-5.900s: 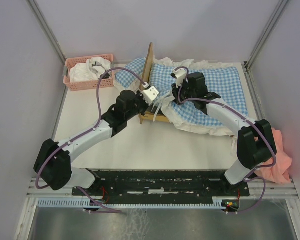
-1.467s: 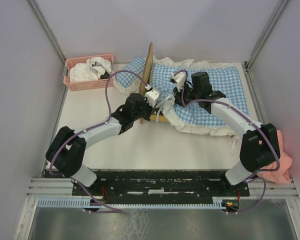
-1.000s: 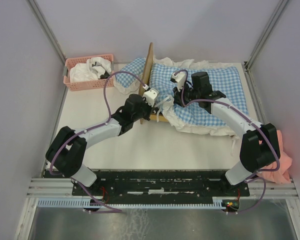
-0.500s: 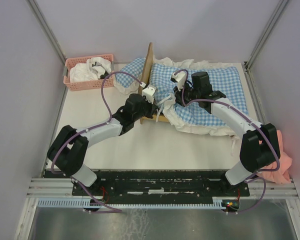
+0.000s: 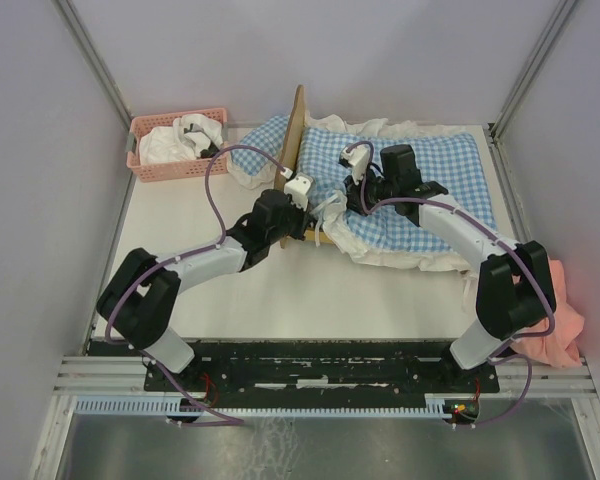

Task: Set up the pet bed
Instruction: Cross the ropes on the bed frame.

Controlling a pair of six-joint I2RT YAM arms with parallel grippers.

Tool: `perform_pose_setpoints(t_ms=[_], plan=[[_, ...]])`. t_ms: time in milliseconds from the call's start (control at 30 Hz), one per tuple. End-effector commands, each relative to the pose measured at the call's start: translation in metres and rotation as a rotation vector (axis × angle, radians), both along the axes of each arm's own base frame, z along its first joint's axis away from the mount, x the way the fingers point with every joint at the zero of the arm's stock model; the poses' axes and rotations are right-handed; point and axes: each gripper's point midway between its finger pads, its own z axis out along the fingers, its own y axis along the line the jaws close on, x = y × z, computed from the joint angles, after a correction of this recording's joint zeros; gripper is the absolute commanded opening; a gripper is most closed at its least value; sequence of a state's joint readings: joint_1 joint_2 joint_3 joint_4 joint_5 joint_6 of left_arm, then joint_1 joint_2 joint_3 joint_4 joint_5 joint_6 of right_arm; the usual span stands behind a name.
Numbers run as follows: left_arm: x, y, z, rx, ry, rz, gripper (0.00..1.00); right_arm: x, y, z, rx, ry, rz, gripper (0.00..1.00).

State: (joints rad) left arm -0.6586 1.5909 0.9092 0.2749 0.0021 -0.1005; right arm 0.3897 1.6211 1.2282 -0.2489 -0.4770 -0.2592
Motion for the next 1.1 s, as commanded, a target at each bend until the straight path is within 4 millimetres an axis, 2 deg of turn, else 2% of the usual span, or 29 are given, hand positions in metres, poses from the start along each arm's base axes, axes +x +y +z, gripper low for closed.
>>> perform_pose_setpoints(t_ms=[0, 67, 167, 367, 533, 767, 1067], plan=[[-0.002, 0.007, 0.001, 0.014, 0.003, 0.015, 0.12, 0.001, 0.003, 0.006, 0.019, -0.016, 0.045, 0.15], [-0.006, 0.008, 0.002, 0.016, 0.011, 0.006, 0.19, -0.001, 0.004, 0.004, 0.015, -0.011, 0.058, 0.16], [-0.013, 0.009, 0.006, 0.006, 0.011, -0.008, 0.24, -0.005, 0.006, -0.001, 0.016, 0.008, 0.084, 0.16], [-0.025, 0.016, 0.023, -0.024, 0.006, -0.011, 0.38, -0.006, 0.004, -0.009, -0.030, 0.024, 0.078, 0.16], [-0.039, 0.022, 0.024, -0.065, 0.010, -0.010, 0.39, -0.011, 0.007, -0.008, -0.092, 0.015, 0.090, 0.16], [-0.056, 0.031, 0.006, -0.107, 0.038, 0.008, 0.39, -0.018, 0.021, -0.012, -0.186, -0.008, 0.120, 0.16], [-0.063, 0.043, -0.001, -0.111, 0.012, 0.032, 0.39, -0.023, 0.027, 0.003, -0.285, -0.056, 0.128, 0.16]])
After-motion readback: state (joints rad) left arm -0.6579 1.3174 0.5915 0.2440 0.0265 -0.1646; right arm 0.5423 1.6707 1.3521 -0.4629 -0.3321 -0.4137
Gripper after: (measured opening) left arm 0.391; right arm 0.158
